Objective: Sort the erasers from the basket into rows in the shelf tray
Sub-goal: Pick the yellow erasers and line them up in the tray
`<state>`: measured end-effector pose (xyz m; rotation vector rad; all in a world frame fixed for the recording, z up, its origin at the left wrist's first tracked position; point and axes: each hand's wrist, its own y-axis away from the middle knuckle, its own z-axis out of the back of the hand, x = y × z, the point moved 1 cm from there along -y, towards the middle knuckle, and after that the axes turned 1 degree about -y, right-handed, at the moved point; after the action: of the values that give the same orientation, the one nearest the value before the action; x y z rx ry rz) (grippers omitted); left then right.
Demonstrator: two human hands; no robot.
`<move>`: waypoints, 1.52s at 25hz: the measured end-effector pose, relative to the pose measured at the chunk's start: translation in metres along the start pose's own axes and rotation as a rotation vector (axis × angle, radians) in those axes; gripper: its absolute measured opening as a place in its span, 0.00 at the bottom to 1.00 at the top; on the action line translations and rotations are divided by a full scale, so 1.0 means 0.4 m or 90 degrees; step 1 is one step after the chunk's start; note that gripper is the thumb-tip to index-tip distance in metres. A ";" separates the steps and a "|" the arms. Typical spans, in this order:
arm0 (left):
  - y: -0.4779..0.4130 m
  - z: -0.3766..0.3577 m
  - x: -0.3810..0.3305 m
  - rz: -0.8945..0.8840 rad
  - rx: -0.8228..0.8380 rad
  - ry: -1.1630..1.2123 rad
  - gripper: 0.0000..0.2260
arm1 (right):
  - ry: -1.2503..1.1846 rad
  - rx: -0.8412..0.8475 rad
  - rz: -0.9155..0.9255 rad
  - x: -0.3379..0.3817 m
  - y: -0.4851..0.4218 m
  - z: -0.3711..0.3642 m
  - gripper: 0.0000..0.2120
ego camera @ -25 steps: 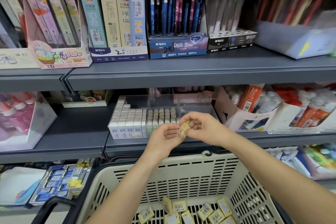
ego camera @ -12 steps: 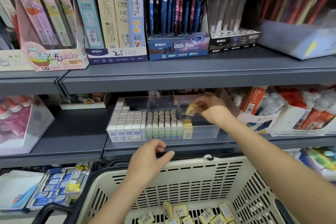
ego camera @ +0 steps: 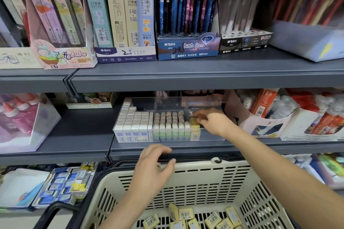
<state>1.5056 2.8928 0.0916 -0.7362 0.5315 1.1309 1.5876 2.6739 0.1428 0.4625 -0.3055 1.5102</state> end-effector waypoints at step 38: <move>0.264 -0.288 0.310 0.398 0.387 -0.001 0.14 | 0.095 0.311 -0.070 -0.096 0.348 -0.640 0.34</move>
<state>1.4478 2.9066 -0.0987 -0.0257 1.0889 1.4343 1.4241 2.7607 -0.0855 0.7336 0.2115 1.4988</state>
